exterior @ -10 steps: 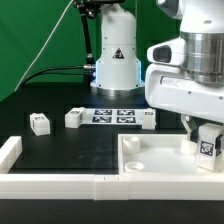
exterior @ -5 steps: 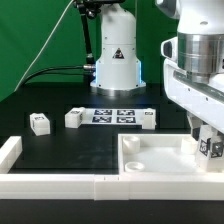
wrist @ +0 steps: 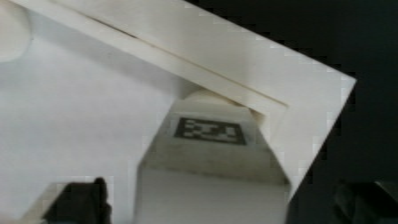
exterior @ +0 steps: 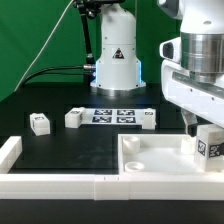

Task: Assemble one leg

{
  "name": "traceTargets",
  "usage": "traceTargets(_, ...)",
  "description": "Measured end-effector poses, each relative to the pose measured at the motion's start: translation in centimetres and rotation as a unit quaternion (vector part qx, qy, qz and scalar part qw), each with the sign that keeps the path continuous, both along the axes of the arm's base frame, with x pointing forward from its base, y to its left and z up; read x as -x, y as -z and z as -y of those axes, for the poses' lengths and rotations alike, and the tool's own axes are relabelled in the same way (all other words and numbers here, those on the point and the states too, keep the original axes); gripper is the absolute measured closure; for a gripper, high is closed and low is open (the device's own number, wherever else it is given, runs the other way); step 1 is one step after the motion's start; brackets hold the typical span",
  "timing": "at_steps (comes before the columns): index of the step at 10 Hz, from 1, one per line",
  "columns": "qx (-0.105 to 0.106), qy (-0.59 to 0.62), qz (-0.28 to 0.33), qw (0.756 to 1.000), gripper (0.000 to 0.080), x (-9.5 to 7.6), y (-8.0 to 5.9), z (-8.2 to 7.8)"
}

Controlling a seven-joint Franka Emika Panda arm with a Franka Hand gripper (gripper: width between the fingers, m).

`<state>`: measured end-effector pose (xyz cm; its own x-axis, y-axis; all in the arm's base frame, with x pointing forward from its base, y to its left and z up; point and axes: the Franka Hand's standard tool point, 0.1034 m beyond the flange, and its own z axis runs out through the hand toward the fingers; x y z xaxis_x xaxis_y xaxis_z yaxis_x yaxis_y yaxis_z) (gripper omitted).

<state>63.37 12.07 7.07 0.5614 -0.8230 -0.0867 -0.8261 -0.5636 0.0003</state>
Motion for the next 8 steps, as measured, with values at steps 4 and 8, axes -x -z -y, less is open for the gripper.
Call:
traceTargets(4,-0.015,-0.255,0.018,0.967,0.0151,0.19,-0.04,-0.97)
traceTargets(8,-0.025,-0.486,0.035,0.873,0.0151,0.16,0.02,-0.72)
